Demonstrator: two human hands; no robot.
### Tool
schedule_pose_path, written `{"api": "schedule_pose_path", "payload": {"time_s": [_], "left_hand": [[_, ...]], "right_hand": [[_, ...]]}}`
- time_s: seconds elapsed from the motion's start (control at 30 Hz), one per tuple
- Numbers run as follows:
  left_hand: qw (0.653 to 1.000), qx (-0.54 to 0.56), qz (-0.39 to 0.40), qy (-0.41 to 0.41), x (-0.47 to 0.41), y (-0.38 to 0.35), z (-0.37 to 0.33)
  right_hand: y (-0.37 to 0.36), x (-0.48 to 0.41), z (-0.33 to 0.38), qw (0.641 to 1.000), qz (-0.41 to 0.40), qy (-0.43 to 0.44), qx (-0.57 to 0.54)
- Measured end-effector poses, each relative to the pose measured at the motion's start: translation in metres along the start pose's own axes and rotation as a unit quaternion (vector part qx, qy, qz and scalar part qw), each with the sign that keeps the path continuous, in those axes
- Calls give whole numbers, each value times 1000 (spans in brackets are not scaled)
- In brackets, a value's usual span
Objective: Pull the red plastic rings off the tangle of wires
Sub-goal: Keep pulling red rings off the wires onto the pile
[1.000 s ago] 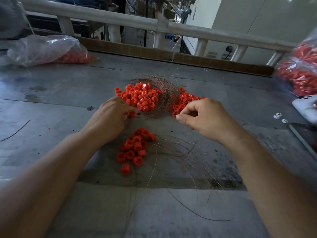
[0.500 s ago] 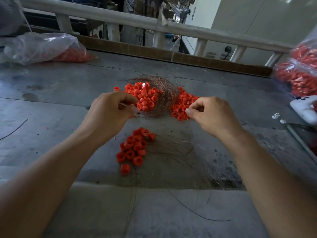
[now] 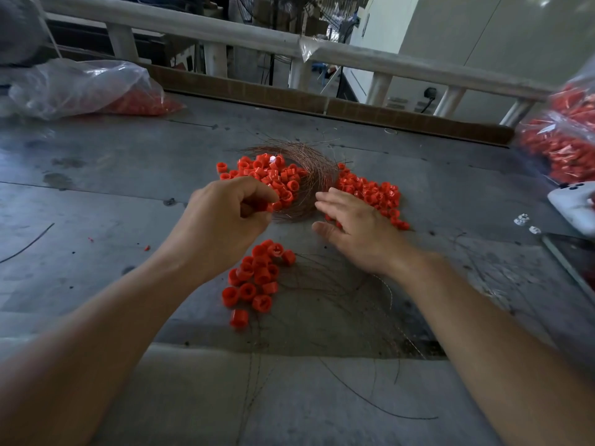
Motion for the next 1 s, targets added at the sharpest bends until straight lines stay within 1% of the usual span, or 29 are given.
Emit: {"api": "schedule_pose_path", "payload": {"time_s": [0.13, 0.2, 0.3, 0.37, 0.43, 0.5, 0.57, 0.6, 0.67, 0.8, 0.93, 1.0], "left_hand": [[1000, -3, 6, -1, 0, -1, 1], [1000, -9, 8, -6, 1, -2, -1], [1000, -14, 10, -8, 2, -2, -3], [1000, -16, 11, -7, 3, -2, -4], [1000, -16, 12, -4, 3, -2, -4], [1000, -19, 15, -4, 3, -2, -4], [1000, -20, 18, -4, 2, -3, -4], [1000, -20, 18, -4, 2, -3, -4], [1000, -20, 15, -2, 2, -2, -3], [1000, -18, 15, -6, 3, -3, -3], [1000, -10, 16, -12, 3, -4, -3], [1000, -7, 16, -14, 4, -4, -4]], "right_hand": [[6, 1, 2, 999, -27, 9, -15], [3, 1, 5, 999, -17, 19, -24], [-8, 1, 6, 999, 21, 22, -14], [-7, 1, 4, 1000, 14, 18, -13], [2, 1, 5, 999, -24, 20, -24], [20, 2, 9, 994, -96, 34, -45], [40, 7, 13, 981, -175, 53, -64], [46, 8, 14, 976, -200, 59, -69], [52, 11, 12, 970, -223, 57, -84], [58, 13, 2, 958, -258, 27, -119], [58, 14, -2, 952, -269, 9, -146], [64, 18, -2, 942, -291, 5, -167]]}}
Point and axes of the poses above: each hand's wrist, its own x-axis away from the middle knuckle, its own y-axis out of the back of the hand, z = x × y, the point moved 10 cm from there along -x, towards the middle knuckle, and after that the axes turned 5 degrees about -z, right-handed, at the moved point
